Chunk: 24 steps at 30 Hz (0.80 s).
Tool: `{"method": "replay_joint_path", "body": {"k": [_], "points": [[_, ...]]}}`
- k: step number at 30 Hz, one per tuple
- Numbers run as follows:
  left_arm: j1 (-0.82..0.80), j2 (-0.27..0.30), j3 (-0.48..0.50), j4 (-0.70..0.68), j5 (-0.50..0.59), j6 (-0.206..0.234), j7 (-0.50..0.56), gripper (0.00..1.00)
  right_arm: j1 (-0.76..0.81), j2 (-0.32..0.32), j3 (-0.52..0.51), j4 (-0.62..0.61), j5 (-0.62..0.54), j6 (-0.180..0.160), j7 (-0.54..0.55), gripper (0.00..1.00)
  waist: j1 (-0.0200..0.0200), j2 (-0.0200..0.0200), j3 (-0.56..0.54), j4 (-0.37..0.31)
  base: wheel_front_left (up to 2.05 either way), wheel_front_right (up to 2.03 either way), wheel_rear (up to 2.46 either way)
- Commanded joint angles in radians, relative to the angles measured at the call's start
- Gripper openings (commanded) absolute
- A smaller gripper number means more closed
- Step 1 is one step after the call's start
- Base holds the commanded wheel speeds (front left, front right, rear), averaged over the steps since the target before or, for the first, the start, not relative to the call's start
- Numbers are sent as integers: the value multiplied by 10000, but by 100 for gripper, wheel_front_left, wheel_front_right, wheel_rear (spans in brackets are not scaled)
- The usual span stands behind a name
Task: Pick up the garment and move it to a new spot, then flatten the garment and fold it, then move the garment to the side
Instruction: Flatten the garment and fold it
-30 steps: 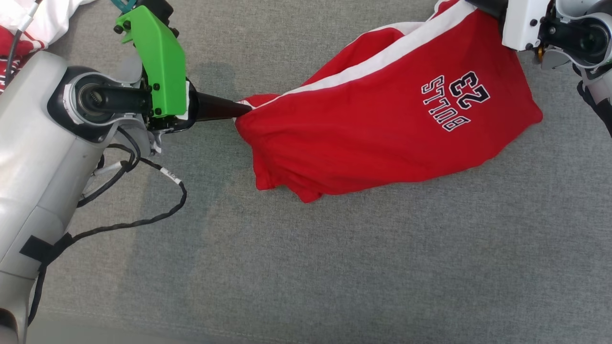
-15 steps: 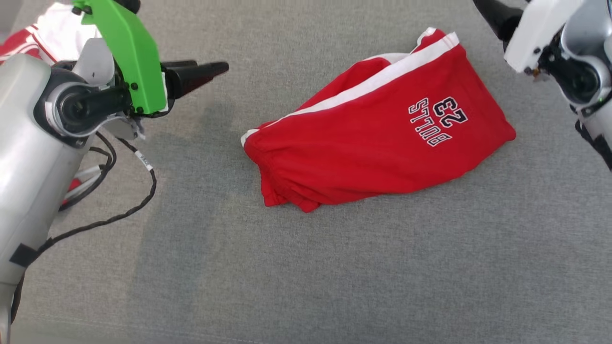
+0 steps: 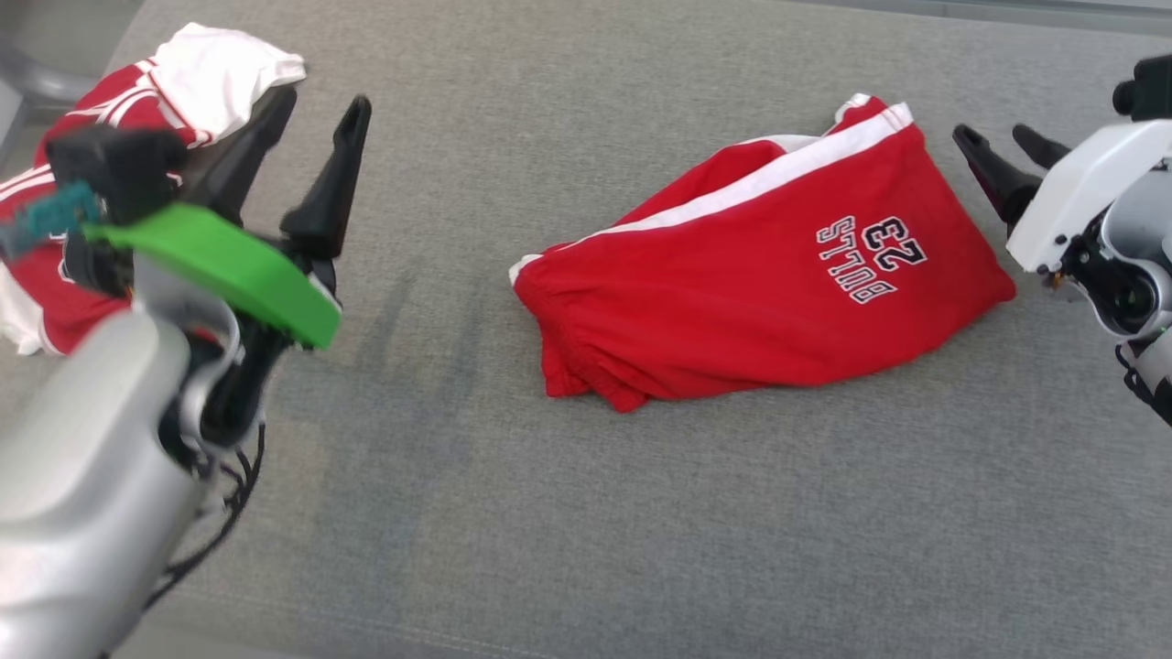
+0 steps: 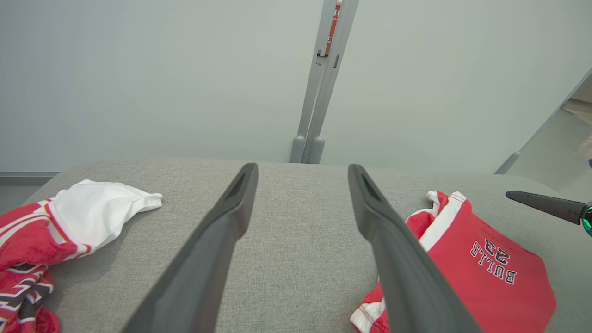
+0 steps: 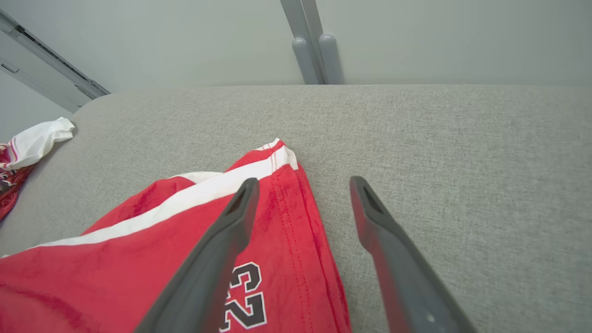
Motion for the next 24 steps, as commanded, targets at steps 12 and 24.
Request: {"method": "replay_joint_path", "body": {"k": [12,24], "points": [[3335,-948,394,-1202,-325,633,-1617,100,258,-38,583,1270,1105,1,1288,100,0,0,364,1083,0,0,0],[4243,-1903,1248,-1218,529,309,-1680,100,158,324,1045,1670,1572,4,1652,0,0,0,156,1366,0,0,0]]}}
